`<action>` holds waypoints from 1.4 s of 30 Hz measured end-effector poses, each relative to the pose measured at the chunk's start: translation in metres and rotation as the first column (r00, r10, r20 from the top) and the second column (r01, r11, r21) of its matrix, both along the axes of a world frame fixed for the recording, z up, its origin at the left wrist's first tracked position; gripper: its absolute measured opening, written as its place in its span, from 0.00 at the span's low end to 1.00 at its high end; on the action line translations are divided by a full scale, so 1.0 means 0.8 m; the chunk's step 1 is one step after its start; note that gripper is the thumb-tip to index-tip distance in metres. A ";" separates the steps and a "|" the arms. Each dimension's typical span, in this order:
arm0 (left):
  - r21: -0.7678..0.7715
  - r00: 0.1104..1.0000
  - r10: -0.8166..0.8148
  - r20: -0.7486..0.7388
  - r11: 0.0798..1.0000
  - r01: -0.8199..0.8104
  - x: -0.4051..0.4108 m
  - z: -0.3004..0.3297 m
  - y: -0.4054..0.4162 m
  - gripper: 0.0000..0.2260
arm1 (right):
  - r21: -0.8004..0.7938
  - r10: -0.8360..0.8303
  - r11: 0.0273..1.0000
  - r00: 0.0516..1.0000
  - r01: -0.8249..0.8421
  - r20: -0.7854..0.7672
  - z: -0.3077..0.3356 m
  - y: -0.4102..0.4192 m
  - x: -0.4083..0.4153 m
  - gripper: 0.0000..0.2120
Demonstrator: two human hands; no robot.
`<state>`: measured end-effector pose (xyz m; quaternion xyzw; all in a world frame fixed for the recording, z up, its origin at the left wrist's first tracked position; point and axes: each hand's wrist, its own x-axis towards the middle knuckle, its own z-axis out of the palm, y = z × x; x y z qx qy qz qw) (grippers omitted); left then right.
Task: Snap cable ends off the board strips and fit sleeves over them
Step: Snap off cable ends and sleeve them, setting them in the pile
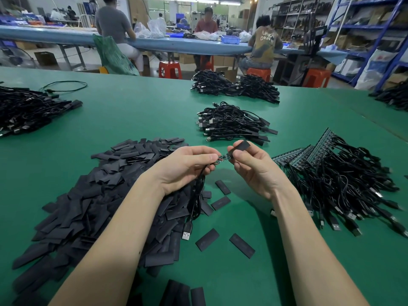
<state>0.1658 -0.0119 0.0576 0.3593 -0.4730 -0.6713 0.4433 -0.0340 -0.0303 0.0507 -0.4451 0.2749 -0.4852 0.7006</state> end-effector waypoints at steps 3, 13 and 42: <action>-0.006 1.000 0.004 0.002 1.000 -0.004 0.000 -0.001 -0.001 0.06 | -0.051 0.042 0.998 0.997 -0.046 -0.068 0.004 0.002 -0.009 0.09; 0.036 0.996 0.028 -0.082 0.999 -0.025 -0.004 -0.007 -0.005 0.10 | -0.214 0.000 0.976 0.995 -0.022 -0.101 -0.001 0.004 0.010 0.09; -0.587 0.877 0.367 0.311 0.800 -0.127 -0.013 -0.021 -0.011 0.06 | 0.093 -0.092 0.991 0.996 0.093 -0.011 -0.008 -0.009 -0.002 0.12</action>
